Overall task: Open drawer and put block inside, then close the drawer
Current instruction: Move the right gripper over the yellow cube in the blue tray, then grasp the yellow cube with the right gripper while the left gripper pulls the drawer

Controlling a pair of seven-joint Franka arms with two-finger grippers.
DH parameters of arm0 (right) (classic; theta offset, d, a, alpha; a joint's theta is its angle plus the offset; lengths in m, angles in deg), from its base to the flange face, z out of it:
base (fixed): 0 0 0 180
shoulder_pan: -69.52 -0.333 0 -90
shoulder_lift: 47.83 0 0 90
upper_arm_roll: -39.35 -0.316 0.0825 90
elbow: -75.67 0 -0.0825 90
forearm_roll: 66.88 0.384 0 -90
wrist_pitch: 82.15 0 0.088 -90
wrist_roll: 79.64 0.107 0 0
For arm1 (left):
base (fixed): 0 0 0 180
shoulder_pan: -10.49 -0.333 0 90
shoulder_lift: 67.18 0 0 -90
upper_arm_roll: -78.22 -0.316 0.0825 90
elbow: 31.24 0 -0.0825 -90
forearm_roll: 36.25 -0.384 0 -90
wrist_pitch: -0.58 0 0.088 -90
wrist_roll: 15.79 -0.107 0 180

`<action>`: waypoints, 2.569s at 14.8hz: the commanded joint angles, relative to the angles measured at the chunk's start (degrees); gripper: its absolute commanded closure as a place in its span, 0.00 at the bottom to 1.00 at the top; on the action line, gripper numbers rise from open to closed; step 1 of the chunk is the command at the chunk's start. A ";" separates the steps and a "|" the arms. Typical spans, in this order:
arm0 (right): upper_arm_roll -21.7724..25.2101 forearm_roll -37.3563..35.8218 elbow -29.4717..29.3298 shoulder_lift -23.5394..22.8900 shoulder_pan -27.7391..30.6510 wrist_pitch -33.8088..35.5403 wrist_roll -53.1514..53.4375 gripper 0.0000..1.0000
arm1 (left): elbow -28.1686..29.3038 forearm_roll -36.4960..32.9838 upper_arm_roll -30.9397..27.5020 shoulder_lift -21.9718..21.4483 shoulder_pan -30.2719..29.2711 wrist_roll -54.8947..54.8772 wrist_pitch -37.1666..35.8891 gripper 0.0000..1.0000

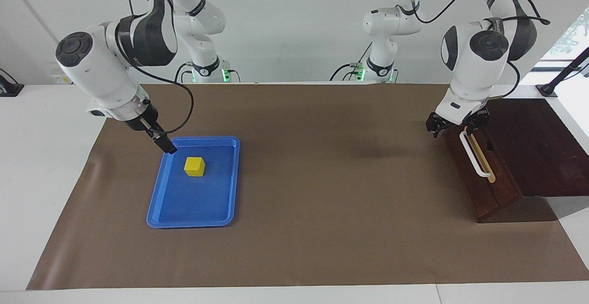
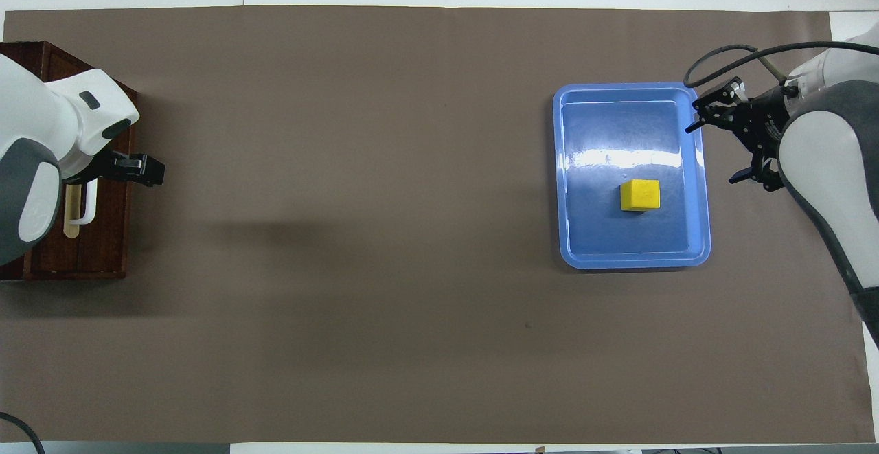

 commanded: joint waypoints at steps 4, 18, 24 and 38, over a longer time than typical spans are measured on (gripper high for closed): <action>-0.10 13.05 6.07 -1.60 5.98 -7.08 13.20 0.04 | 1.72 -4.17 -0.70 2.80 -1.25 3.07 6.75 0.00; -0.10 29.76 17.67 -7.76 11.26 -12.62 -2.34 0.03 | 4.63 -8.65 -0.79 4.82 -3.11 3.33 12.82 0.00; -0.10 33.99 20.67 -8.02 11.18 -14.64 -5.25 0.03 | 4.71 -9.44 -0.79 6.32 -3.11 4.12 13.61 0.00; -0.19 36.89 22.26 -10.13 9.95 -19.48 -7.36 0.04 | 4.01 -8.83 -0.43 7.46 1.28 9.31 15.55 0.00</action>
